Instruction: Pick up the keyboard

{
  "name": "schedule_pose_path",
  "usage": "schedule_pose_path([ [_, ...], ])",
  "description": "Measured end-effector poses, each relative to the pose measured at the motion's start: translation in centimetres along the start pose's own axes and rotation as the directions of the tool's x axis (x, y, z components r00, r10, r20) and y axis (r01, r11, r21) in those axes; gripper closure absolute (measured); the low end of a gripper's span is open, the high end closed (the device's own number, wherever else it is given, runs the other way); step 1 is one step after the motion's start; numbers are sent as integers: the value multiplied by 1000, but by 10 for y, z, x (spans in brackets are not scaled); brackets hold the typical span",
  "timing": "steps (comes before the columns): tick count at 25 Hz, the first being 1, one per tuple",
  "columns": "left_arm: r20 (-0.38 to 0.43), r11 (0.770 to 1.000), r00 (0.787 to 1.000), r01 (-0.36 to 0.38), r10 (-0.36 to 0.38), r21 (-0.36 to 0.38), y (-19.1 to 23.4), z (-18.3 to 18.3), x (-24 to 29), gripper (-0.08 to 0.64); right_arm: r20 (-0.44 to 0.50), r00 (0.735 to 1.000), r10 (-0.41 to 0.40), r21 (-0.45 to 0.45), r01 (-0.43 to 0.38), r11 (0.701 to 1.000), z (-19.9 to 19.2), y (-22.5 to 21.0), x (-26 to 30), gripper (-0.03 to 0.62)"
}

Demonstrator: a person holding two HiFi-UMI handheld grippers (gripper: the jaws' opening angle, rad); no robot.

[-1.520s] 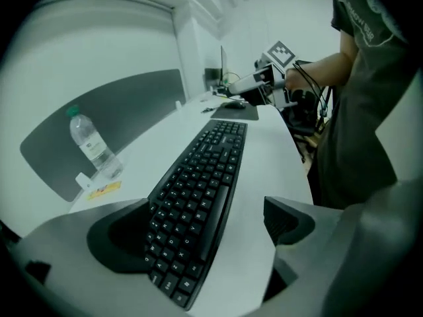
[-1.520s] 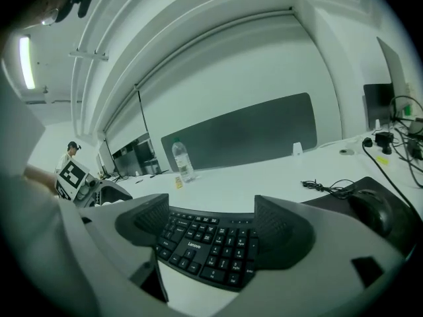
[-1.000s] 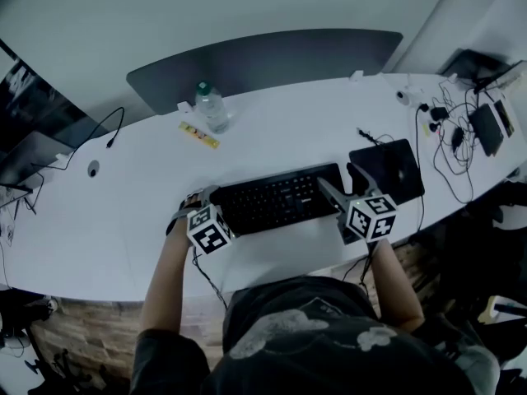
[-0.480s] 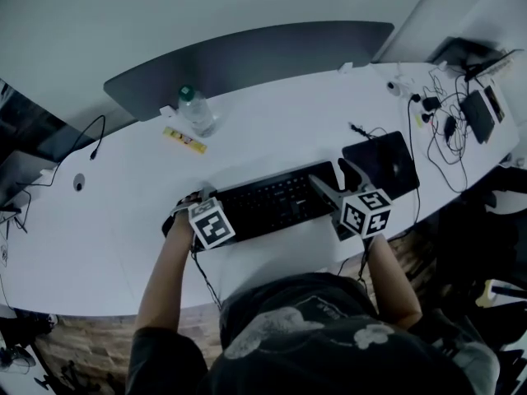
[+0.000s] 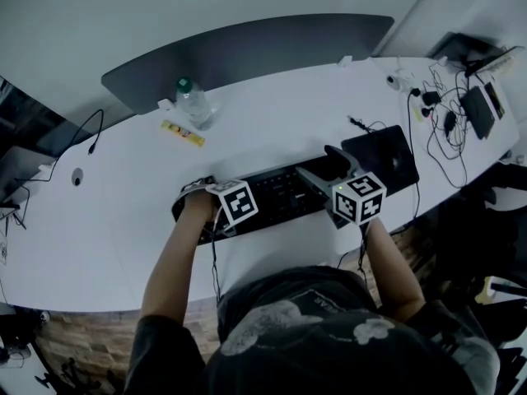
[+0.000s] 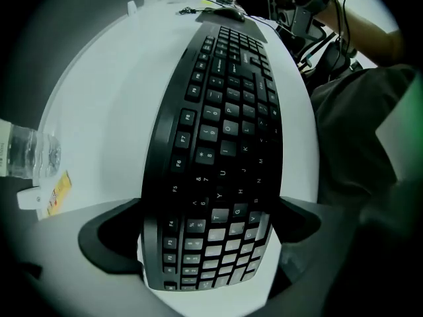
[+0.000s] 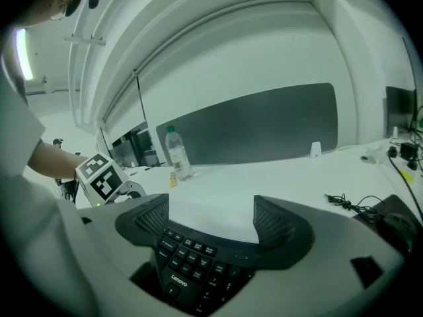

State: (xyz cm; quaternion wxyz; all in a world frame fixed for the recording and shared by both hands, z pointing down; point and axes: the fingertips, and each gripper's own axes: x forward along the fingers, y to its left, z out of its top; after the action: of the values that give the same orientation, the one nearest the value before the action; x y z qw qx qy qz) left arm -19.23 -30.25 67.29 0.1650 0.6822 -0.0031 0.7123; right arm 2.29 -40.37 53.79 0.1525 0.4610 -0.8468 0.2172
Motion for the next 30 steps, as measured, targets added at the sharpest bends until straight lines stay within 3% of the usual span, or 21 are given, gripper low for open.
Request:
schedule_pose_path([
  [4,32,999,999,-34,34,5,2,-4,-7,-29,-36,999,35,-47,-37,998,5,-4,6,206],
  [6,42,998,997,-64,63,8,2,-7,-15,-29,-101,990,100,-93,-109,990,2,0,12,212],
  [8,54,996,995,-88,87,10,1,-7,-18,-29,-229,950,214,-159,-253,954,-7,14,20,241],
  [9,58,995,994,-98,98,10,1,-7,-18,-29,-307,910,278,-181,-342,922,-13,23,25,242],
  [10,62,994,992,-109,108,11,1,-6,-19,-29,-386,858,339,-185,-432,883,-19,31,31,243],
  [12,69,992,989,-129,128,11,1,-5,-22,-29,-537,722,436,-150,-591,793,-30,49,43,247],
  [15,72,989,987,-144,143,13,1,-6,-24,-29,-756,461,464,-43,-743,668,-55,67,59,271],
  [17,73,989,986,-149,148,15,1,-7,-24,-29,-853,273,444,68,-786,614,-72,76,61,301],
  [19,84,987,984,-161,160,16,2,-6,-26,-29,-886,129,445,173,-798,577,-80,84,61,313],
  [21,101,984,979,-178,175,17,1,-4,-27,-29,-904,31,426,234,-799,554,-86,87,60,310],
  [24,116,979,973,-203,199,19,0,-4,-28,-29,-940,-81,333,257,-808,530,-99,86,58,313],
  [27,129,974,967,-226,221,23,0,-4,-30,-29,-956,-154,251,264,-829,494,-108,86,56,376],
  [30,147,964,955,-263,258,22,0,-4,-33,-29,-922,-226,313,356,-811,464,-111,100,51,402],
])
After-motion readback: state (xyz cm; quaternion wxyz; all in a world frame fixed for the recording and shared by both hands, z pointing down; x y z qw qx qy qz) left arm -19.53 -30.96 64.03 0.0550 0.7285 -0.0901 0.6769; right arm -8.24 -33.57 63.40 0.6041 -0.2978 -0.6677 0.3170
